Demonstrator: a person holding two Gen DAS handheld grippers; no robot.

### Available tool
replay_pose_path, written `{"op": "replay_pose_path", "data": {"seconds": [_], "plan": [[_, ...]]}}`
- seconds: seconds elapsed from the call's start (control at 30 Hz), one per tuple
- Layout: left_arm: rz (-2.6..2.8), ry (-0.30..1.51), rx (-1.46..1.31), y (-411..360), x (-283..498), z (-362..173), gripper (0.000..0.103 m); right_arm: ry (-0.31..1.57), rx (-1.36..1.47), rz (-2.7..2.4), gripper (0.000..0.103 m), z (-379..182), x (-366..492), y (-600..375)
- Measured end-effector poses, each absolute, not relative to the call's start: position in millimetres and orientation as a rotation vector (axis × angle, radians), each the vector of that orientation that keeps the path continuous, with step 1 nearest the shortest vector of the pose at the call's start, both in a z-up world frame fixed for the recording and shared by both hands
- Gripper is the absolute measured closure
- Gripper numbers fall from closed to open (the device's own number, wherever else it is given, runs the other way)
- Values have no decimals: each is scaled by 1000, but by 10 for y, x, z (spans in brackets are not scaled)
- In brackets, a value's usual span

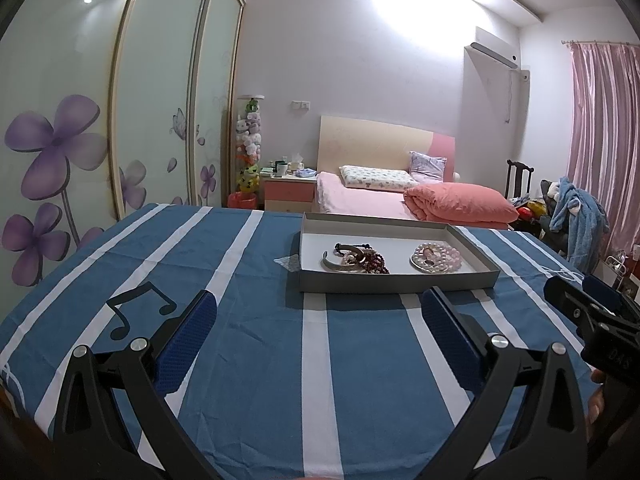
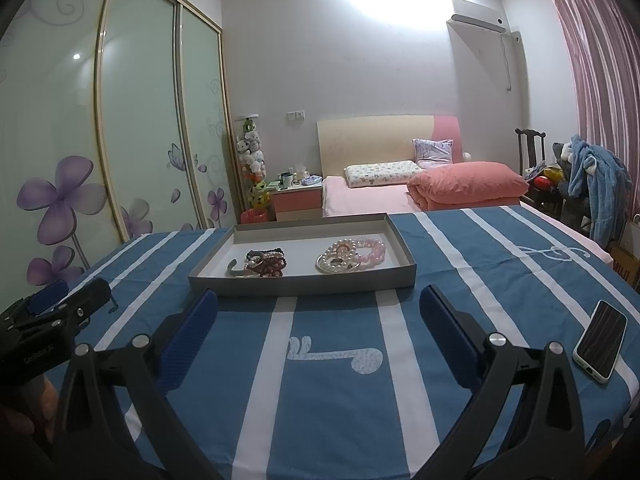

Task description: Organize jewelry

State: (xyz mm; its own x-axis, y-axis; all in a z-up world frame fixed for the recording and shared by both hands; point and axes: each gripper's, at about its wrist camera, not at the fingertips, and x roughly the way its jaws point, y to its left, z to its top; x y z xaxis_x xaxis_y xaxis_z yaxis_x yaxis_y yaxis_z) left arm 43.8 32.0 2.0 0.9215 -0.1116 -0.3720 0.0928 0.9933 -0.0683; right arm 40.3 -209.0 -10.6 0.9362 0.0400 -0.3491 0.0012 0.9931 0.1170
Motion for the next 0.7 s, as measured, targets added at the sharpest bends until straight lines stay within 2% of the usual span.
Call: {"op": "replay_pose_path", "data": {"seconds": [0.7], "plan": [[-105, 387, -48, 319, 442, 27, 2, 360, 117, 21, 4, -110, 404, -2085]]}}
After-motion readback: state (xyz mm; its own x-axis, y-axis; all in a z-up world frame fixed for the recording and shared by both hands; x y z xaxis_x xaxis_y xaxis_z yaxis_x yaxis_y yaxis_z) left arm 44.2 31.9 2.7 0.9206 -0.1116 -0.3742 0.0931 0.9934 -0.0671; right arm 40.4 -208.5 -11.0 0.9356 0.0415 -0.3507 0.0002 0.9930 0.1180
